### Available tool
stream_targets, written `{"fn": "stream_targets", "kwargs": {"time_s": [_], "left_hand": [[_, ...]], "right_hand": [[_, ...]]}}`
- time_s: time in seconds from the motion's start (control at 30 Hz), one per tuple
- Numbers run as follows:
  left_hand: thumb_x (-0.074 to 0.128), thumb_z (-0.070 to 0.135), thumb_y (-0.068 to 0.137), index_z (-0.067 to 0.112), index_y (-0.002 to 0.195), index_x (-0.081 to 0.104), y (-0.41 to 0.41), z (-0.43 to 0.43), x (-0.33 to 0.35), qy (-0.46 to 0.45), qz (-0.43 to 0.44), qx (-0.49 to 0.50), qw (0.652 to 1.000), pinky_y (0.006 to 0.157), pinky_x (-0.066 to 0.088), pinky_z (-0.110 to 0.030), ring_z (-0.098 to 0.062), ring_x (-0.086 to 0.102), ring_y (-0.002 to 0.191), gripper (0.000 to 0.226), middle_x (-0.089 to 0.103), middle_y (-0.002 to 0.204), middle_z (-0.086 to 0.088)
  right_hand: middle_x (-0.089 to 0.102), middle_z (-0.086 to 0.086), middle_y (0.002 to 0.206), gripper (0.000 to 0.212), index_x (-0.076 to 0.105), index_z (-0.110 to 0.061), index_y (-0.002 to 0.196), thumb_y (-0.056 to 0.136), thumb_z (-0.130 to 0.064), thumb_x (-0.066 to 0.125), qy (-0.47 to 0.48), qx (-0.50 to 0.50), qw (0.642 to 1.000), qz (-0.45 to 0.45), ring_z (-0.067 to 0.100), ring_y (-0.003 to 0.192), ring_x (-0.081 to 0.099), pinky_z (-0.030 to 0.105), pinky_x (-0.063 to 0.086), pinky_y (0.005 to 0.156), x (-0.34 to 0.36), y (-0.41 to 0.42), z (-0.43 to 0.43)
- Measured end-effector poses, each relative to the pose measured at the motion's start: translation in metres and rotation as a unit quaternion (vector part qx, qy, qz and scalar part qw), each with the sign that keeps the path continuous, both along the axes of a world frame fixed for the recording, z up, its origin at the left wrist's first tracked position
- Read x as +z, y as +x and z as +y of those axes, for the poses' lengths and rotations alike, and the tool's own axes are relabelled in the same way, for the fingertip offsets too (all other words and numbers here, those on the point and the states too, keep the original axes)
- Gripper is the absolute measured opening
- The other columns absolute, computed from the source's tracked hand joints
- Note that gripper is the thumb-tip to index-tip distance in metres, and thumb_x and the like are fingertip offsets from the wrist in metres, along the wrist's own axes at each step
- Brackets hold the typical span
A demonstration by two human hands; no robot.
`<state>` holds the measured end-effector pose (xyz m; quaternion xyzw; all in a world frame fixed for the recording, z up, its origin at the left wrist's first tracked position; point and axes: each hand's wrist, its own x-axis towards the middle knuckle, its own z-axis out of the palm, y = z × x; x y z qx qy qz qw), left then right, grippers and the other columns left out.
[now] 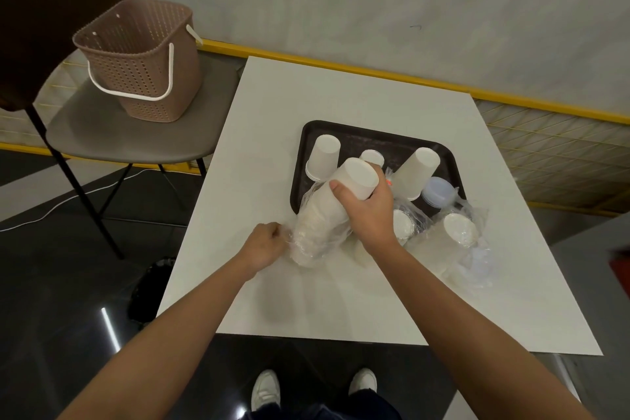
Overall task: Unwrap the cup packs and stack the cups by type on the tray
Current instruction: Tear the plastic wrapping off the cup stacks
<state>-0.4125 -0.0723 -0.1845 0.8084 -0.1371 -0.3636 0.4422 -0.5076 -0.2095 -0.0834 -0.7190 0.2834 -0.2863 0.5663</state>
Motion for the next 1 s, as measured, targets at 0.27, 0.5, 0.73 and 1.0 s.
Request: {"fn": "stream_targets", "kwargs": {"time_s": [0.27, 0.5, 0.73, 1.0], "left_hand": [[0.042, 0.000, 0.097, 0.003, 0.102, 0.057, -0.003, -0.007, 0.005, -0.174, 0.183, 0.182, 0.950, 0.056, 0.058, -0.026, -0.017, 0.058, 0.067, 0.016, 0.063, 0.086, -0.007], [0.053, 0.019, 0.094, 0.003, 0.069, 0.061, 0.003, -0.006, -0.006, -0.061, 0.003, 0.157, 0.986, 0.076, 0.057, -0.045, -0.024, 0.055, 0.065, 0.031, 0.060, 0.066, -0.008], [0.045, 0.037, 0.097, 0.011, 0.058, 0.037, -0.006, -0.009, 0.008, -0.010, -0.183, 0.203, 0.962, 0.051, 0.032, -0.024, -0.020, 0.043, 0.061, 0.048, 0.043, 0.056, -0.001], [0.047, 0.052, 0.093, 0.016, 0.100, 0.057, -0.002, -0.016, 0.021, -0.192, 0.216, 0.379, 0.879, 0.083, 0.046, -0.029, -0.017, 0.059, 0.090, 0.038, 0.062, 0.094, 0.001]], "right_hand": [[0.061, -0.017, 0.093, 0.034, 0.051, -0.040, 0.092, 0.077, -0.020, 0.075, 0.027, -0.020, 0.999, -0.033, -0.005, 0.087, 0.059, 0.017, 0.047, 0.078, 0.005, 0.000, -0.001], [0.060, -0.014, 0.096, 0.030, 0.052, -0.038, 0.091, 0.079, -0.020, 0.073, 0.044, -0.037, 0.997, -0.057, -0.005, 0.086, 0.059, 0.017, 0.046, 0.077, 0.011, 0.000, -0.003], [0.060, -0.016, 0.092, 0.030, 0.052, -0.038, 0.090, 0.081, -0.018, 0.072, 0.057, -0.020, 0.996, -0.068, -0.008, 0.083, 0.059, 0.017, 0.047, 0.078, 0.012, -0.001, 0.002], [0.060, -0.008, 0.101, 0.034, 0.050, -0.040, 0.097, 0.080, -0.021, 0.073, 0.052, -0.011, 0.996, -0.066, 0.006, 0.095, 0.059, 0.027, 0.051, 0.084, 0.005, -0.004, 0.001]]}}
